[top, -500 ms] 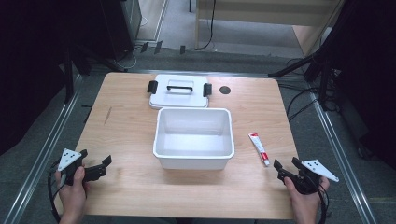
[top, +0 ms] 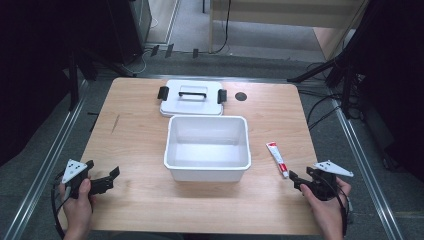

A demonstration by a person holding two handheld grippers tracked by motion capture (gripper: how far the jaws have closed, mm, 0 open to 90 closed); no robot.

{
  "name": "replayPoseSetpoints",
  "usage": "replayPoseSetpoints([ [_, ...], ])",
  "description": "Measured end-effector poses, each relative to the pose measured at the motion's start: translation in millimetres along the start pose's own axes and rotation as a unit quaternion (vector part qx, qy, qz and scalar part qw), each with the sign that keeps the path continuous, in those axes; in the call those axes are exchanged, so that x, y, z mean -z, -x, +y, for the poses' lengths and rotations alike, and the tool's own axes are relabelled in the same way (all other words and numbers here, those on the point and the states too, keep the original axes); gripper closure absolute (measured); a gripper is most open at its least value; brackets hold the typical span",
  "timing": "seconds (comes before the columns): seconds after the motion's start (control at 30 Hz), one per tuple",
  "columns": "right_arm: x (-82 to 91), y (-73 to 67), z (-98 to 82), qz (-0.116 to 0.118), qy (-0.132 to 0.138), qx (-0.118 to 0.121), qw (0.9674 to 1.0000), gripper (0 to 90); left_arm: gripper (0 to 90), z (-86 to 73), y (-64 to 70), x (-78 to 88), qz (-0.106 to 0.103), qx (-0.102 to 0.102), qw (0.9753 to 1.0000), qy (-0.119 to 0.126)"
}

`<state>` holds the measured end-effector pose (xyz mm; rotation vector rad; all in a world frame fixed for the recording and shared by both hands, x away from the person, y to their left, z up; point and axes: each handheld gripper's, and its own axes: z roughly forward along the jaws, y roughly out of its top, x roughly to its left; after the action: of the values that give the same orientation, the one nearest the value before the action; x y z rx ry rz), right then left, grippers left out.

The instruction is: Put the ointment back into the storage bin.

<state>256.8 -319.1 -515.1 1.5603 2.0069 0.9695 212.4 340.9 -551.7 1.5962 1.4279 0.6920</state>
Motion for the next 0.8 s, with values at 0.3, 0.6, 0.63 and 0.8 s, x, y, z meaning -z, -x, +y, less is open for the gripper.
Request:
replayPoseSetpoints([
  [0.3, -14.9, -10.8, 32.0, 0.023, -0.193, 0.044, 0.98, 38.5, 0.1, 0.1, 0.1, -0.2, -0.001, 0.001, 1.0, -0.001],
  [0.6, -35.5, -21.1, 59.6, 0.002, -0.31, 0.072, 0.9481, 45.3, 0.1, 0.2, -0.2, -0.1, -0.001, 0.002, 1.0, -0.003],
  [0.63, -37.2, -22.0, 62.3, 0.004, -0.316, 0.073, 0.946, 45.9, 0.1, 0.1, -0.1, -0.3, 0.0, 0.001, 1.0, -0.002],
  [0.8, -47.8, -28.4, 77.4, -0.001, -0.349, 0.076, 0.9341, 48.6, 0.1, 0.0, 0.0, -0.2, -0.001, 0.001, 1.0, 0.0],
])
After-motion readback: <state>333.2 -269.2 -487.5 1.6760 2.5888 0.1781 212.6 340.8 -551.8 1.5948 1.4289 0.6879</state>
